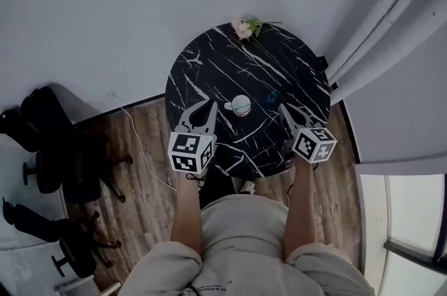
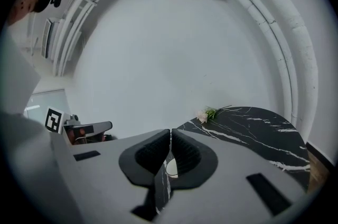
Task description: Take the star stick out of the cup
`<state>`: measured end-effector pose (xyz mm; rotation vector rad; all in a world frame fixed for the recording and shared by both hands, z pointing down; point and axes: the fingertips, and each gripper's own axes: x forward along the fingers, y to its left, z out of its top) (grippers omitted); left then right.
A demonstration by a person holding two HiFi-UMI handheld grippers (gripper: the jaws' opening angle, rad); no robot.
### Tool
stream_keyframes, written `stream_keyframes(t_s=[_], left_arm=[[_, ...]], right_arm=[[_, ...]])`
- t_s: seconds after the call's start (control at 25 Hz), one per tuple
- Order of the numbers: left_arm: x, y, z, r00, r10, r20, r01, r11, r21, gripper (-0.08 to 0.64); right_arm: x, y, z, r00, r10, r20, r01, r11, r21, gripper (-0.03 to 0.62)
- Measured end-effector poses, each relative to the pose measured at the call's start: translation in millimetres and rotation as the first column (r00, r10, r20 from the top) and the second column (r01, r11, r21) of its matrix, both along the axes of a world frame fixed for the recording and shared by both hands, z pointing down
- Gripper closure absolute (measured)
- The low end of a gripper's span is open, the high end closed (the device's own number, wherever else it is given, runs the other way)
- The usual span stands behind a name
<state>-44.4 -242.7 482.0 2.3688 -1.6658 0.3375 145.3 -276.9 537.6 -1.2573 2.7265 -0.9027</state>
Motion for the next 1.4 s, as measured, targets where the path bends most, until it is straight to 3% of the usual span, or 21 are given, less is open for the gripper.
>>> stream_keyframes(t_s=[0.24,0.64,0.72,0.8,1.2,1.4], left_arm=[[1.0,-18.6,-4.1,1.000,0.024,-0.014,-0.024,1.000,0.013,0.535],[27.2,-41.6,35.5,0.994,0.110,-0.023,-0.112,0.991,-0.074,0.535],[25.0,-46.7,35.4,0.993,0.114,-0.023,-0.116,0.990,-0.075,0.535],[21.0,-51.7,34.4,0.993,0.115,-0.023,-0.116,0.990,-0.075,0.535],[0.3,-68.2,41.7,0.994,0.102,-0.031,-0.105,0.990,-0.089,0.535],[-6.1,-70.6,42.2,0.995,0.100,-0.030,-0.102,0.990,-0.095,0.535]], right_arm=[[1.8,-14.2,-0.2,0.999,-0.036,0.005,0.036,0.999,0.014,0.557],[0.9,-29.3,18.3,1.000,0.001,-0.007,-0.002,1.000,-0.020,0.546],[-4.7,-32.5,23.1,1.000,-0.016,-0.014,0.016,0.999,-0.036,0.444],[-9.2,-36.2,27.9,0.999,-0.022,-0.030,0.020,0.998,-0.053,0.432],[-27.4,-55.0,56.7,0.990,0.002,-0.141,-0.018,0.994,-0.109,0.425],[-28.7,-59.8,66.0,0.988,0.041,-0.146,-0.061,0.989,-0.134,0.425]])
